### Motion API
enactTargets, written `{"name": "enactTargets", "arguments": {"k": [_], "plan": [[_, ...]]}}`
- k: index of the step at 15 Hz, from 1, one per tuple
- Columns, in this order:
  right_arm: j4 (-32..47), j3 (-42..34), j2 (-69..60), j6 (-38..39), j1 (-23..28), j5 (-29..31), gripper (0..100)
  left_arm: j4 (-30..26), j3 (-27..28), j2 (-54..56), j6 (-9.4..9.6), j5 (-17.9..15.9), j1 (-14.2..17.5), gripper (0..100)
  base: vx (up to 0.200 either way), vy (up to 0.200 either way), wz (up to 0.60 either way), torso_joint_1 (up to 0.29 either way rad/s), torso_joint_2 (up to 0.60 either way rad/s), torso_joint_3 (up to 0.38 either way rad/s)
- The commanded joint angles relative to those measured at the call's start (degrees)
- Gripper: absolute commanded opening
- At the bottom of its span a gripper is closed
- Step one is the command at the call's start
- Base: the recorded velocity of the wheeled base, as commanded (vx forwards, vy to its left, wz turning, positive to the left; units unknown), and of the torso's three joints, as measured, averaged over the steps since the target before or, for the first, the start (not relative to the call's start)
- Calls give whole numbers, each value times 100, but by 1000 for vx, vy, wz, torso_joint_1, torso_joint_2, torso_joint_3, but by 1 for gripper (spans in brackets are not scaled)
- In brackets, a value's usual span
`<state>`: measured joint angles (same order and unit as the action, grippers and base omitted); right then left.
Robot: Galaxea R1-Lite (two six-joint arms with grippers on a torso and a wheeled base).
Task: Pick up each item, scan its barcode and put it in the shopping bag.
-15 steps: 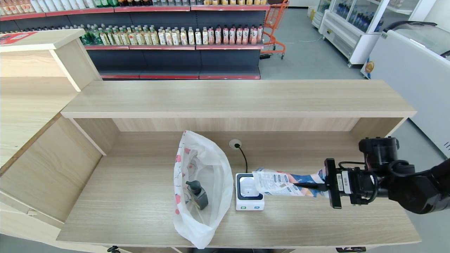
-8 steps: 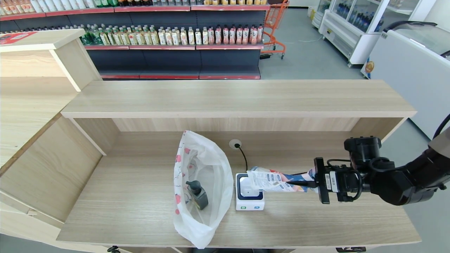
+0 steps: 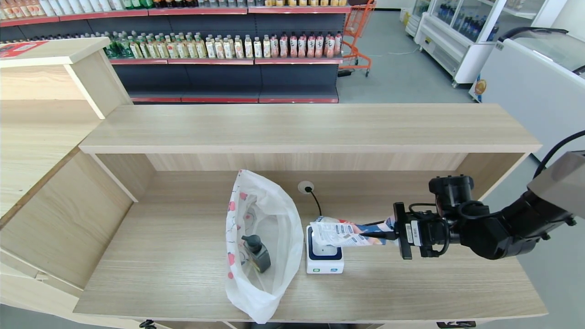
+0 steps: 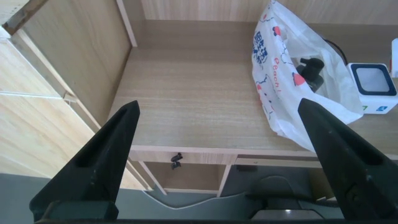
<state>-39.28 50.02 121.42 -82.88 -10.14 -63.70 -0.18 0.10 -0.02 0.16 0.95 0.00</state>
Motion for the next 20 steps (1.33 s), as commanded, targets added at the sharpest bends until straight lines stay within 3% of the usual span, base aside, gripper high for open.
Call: {"name": "enactTargets", "arguments": {"k": [1,9,20], "plan": [[-1,193,233,-17,-137,-2,0,1,-1,2,2,2,0,100,0,0,0,0,0,0],[-1,597,611,-158,-172,-11,0,1,-1,2,-7,2,0,100,0,0,0,0,0,0],[-1,570,690,-167,-243,15,0,1,-1,2,-7,2,0,100,0,0,0,0,0,0]]}}
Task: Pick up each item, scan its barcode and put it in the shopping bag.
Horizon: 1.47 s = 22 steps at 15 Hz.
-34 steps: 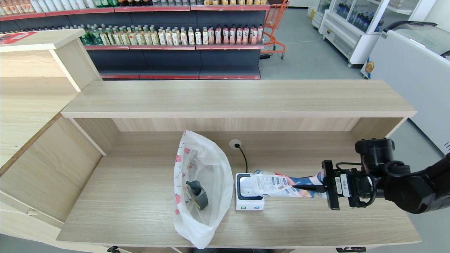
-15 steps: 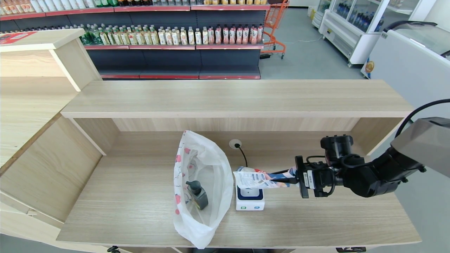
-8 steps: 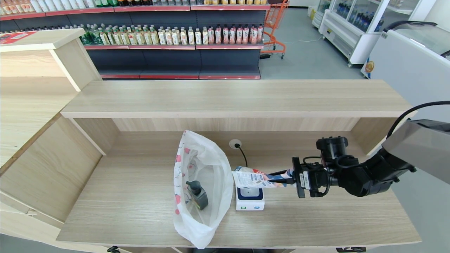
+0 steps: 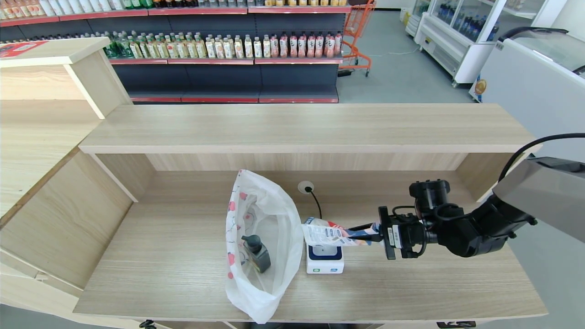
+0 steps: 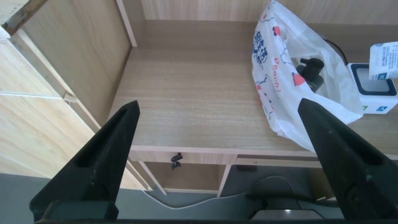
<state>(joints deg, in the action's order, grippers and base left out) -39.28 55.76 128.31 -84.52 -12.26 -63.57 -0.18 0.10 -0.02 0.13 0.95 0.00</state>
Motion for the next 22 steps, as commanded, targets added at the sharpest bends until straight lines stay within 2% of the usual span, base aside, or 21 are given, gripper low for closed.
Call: {"name": "enactTargets", "arguments": {"k": [1,7,9,10,11,12,13,15,16,17,19,22], "plan": [[-1,5,-7,5,-48,12,0,1,-1,2,4,2,0,100,0,0,0,0,0,0],[8,-118,-201,155,-4,20,0,1,-1,2,4,2,0,100,0,0,0,0,0,0],[-71,-232,-746,1095,286,12,0,1,-1,2,4,2,0,100,0,0,0,0,0,0],[-71,-232,-825,1210,321,12,0,1,-1,2,4,2,0,100,0,0,0,0,0,0],[-71,-303,-1466,2247,532,38,0,1,-1,2,-5,2,0,100,0,0,0,0,0,0],[-89,-241,-2038,3583,629,319,0,1,-1,2,4,2,0,100,0,0,0,0,0,0],[-89,-223,-2363,4374,646,627,0,1,-1,2,4,2,0,100,0,0,0,0,0,0],[-106,-259,-3031,6703,471,1699,0,1,-1,2,4,2,0,100,0,0,0,0,0,0],[-98,-276,-3127,7177,321,2060,0,1,-1,2,-5,2,0,100,0,0,0,0,0,0],[-89,-373,-3286,8223,66,2877,0,1,-1,2,4,2,0,100,0,0,0,0,0,0],[-27,-496,-3374,9260,-250,3712,0,1,-1,2,4,2,0,100,0,0,0,0,0,0],[17,-883,-3409,9594,-285,3879,0,1,-1,2,4,2,0,100,0,0,0,0,0,0]]}}
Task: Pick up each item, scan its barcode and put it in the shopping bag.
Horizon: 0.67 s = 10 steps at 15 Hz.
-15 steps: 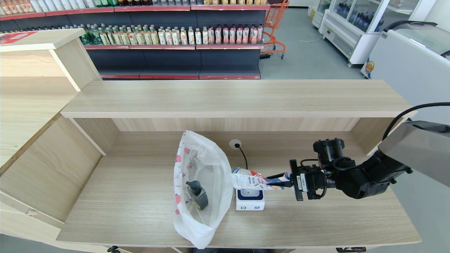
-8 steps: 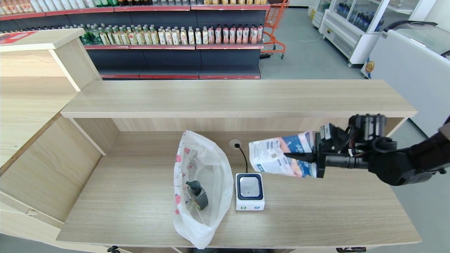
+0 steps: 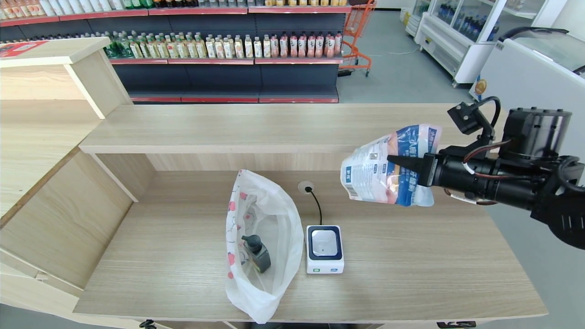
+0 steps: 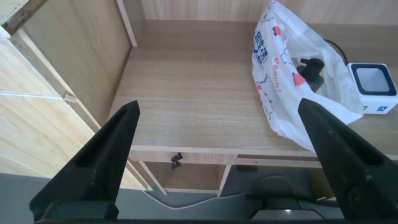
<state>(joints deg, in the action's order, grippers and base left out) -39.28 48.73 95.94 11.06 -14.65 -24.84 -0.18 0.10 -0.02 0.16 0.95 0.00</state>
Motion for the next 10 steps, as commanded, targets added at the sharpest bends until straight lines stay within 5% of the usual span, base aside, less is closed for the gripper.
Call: {"name": "enactTargets", "arguments": {"k": [1,7,10], "plan": [[25,-293,-225,151,-46,6,0,1,-1,2,2,2,0,100,0,0,0,0,0,0],[34,-381,-242,301,-55,-38,0,1,-1,2,-25,2,0,100,0,0,0,0,0,0],[412,-241,-260,512,-336,-38,0,1,-1,2,-33,2,0,100,0,200,0,-7,4,5]]}}
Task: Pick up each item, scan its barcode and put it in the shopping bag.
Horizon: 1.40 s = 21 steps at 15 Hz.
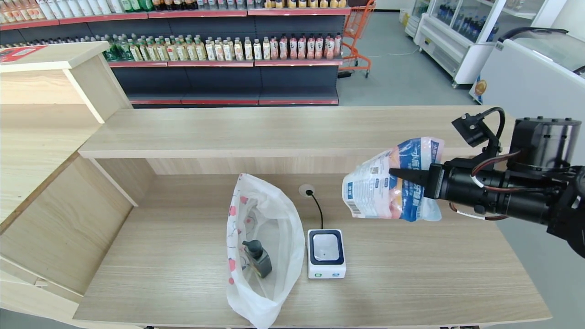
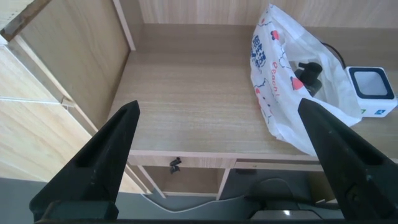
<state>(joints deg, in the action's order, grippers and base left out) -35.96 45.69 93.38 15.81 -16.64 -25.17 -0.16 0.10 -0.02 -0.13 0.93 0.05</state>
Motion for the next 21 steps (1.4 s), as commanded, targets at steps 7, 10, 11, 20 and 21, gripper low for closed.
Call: {"name": "enactTargets", "arguments": {"k": [7,10,11,20,21], "plan": [[986,757,822,-474,-797,30,0,-2,-1,2,13,4,-5,100,0,114,0,4,4,1],[986,722,1323,-1036,-771,74,0,-2,-1,2,13,4,-5,100,0,0,0,0,0,0],[977,722,1455,-1238,-771,100,0,-2,-1,2,13,4,-5,100,0,0,0,0,0,0],[678,1451,2650,-1941,-850,426,0,-2,-1,2,22,4,-5,100,0,0,0,0,0,0],[678,1548,2773,-1959,-867,417,0,-2,-1,2,13,4,-5,100,0,0,0,0,0,0]]}}
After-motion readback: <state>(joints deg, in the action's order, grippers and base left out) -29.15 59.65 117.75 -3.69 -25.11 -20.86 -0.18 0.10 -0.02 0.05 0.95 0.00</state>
